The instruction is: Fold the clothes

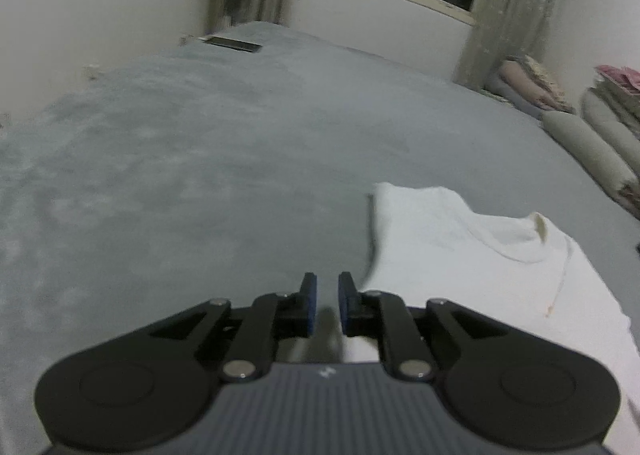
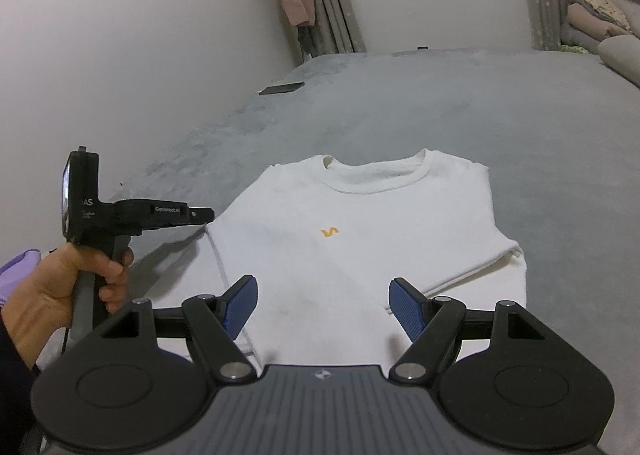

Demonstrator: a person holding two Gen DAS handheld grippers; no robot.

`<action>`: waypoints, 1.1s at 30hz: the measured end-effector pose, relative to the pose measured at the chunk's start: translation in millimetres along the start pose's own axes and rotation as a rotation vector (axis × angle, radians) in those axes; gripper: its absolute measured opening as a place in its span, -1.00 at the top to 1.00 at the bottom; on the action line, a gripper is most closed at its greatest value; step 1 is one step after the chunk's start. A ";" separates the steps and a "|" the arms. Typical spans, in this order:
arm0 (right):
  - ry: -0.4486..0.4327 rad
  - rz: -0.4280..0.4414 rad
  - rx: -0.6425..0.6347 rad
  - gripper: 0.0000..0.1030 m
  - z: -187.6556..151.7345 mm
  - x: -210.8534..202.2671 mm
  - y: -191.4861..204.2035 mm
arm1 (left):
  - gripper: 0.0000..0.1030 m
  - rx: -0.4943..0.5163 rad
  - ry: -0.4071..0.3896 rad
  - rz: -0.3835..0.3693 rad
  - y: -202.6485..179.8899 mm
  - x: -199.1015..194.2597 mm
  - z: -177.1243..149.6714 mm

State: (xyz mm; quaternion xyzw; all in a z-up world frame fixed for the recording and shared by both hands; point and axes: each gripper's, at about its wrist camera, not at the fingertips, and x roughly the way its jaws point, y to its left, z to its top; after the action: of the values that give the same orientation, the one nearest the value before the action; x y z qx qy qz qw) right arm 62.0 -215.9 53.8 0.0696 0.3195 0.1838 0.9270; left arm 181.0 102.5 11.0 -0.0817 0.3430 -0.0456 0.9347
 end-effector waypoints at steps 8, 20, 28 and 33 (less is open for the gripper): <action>-0.007 -0.003 -0.003 -0.44 0.7 0.7 -1.4 | 0.62 0.025 -0.042 0.046 -7.4 -34.8 -20.1; 0.011 0.010 0.010 -0.51 0.3 11.5 -5.8 | 0.29 0.127 -0.044 0.123 -40.3 -46.9 -65.3; 0.036 -0.003 -0.036 -0.54 -3.2 20.6 4.4 | -0.02 0.124 -0.062 0.191 -42.1 -48.1 -77.1; 0.063 0.015 -0.045 -0.55 -6.5 29.8 9.6 | -0.20 0.090 -0.060 0.197 -37.2 -49.6 -78.4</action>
State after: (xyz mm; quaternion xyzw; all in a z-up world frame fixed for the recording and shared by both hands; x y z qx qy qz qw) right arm 76.8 -195.5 34.2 0.0454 0.3439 0.2001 0.9163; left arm 91.4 63.4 -9.7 -0.0068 0.3191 0.0335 0.9471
